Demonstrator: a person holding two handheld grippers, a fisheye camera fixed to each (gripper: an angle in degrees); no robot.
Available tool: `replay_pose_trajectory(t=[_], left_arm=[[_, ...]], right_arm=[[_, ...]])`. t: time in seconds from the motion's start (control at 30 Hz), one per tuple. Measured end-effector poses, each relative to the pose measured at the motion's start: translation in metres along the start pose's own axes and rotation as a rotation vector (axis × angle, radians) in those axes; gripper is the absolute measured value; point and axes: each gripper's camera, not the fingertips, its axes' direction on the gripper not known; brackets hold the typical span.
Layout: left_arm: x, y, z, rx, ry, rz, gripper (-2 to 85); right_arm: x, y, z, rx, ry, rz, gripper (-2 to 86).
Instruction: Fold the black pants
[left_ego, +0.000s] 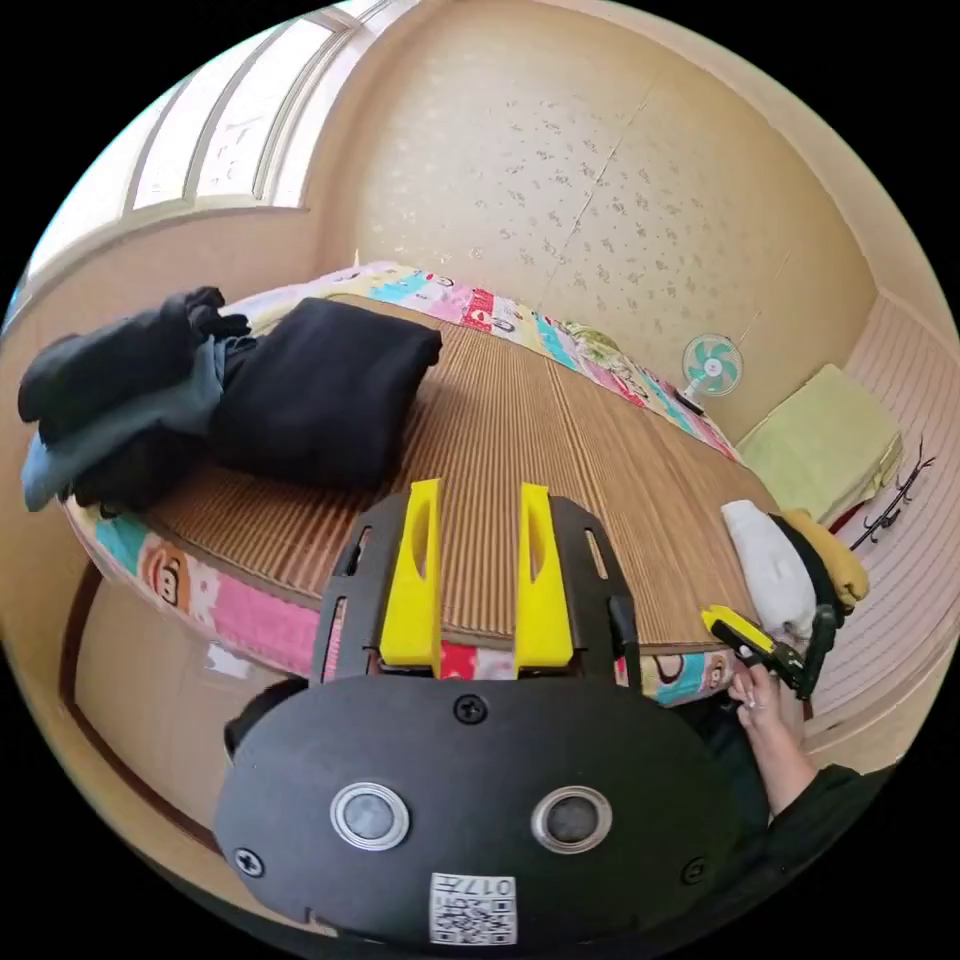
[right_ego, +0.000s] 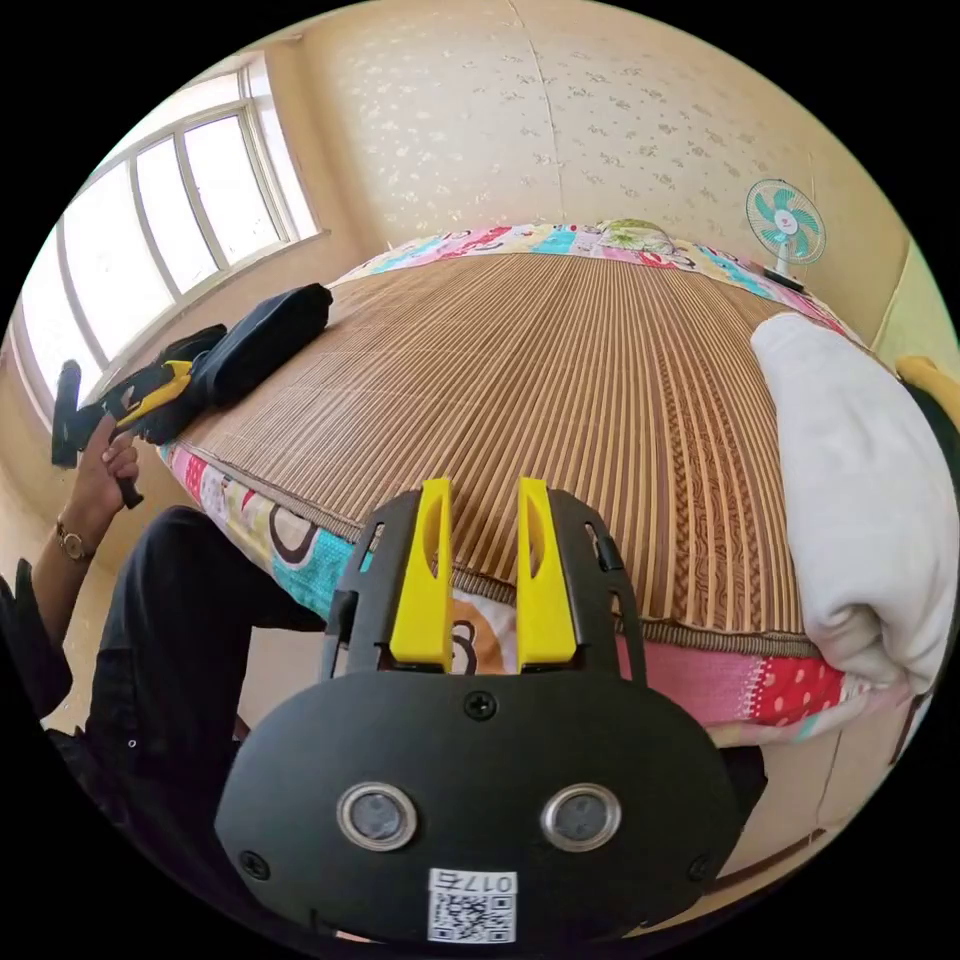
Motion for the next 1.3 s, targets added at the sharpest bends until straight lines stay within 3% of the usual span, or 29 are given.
replay_pose_trajectory(t=[0.07, 0.2, 0.3, 0.5, 0.8, 0.9, 1.0, 1.1, 1.17, 1.2, 1.3], left_arm=[[-0.004, -0.031, 0.026, -0.037, -0.090, 0.051, 13.2], [-0.012, -0.058, 0.105, -0.276, -0.223, 0.053, 11.9], [0.000, -0.048, 0.101, -0.219, -0.230, 0.017, 8.1], [-0.022, 0.018, 0.059, -0.095, 0.223, -0.170, 4.8], [0.082, 0.110, -0.064, -0.160, 0.510, 0.192, 5.2], [0.057, 0.109, -0.115, -0.044, 0.693, 0.146, 3.7], [-0.006, 0.101, -0.164, 0.202, 0.529, -0.139, 7.1], [-0.045, 0.079, -0.155, 0.151, 0.280, -0.304, 11.8], [-0.053, 0.061, -0.115, -0.012, 0.331, -0.331, 12.8], [-0.047, 0.055, -0.087, -0.092, 0.445, -0.326, 11.6], [-0.009, 0.060, -0.081, -0.001, 0.546, -0.273, 5.3]], right_arm=[[0.005, 0.008, -0.004, 0.016, 0.007, -0.019, 8.4], [0.015, 0.023, -0.010, 0.061, 0.004, -0.042, 7.6], [0.032, 0.031, -0.015, 0.109, -0.013, 0.017, 5.6], [0.072, 0.042, -0.024, 0.197, -0.117, 0.169, 1.0], [0.087, 0.040, -0.031, 0.228, -0.122, 0.152, 0.3], [0.089, 0.038, -0.033, 0.236, -0.117, 0.149, 0.4], [0.094, 0.036, -0.036, 0.243, -0.126, 0.151, 0.4], [0.098, 0.032, -0.039, 0.247, -0.126, 0.148, 0.5], [0.100, 0.028, -0.040, 0.245, -0.127, 0.146, 0.6], [0.102, 0.026, -0.042, 0.245, -0.131, 0.147, 0.7], [0.108, 0.019, -0.046, 0.231, -0.154, 0.161, 1.1]])
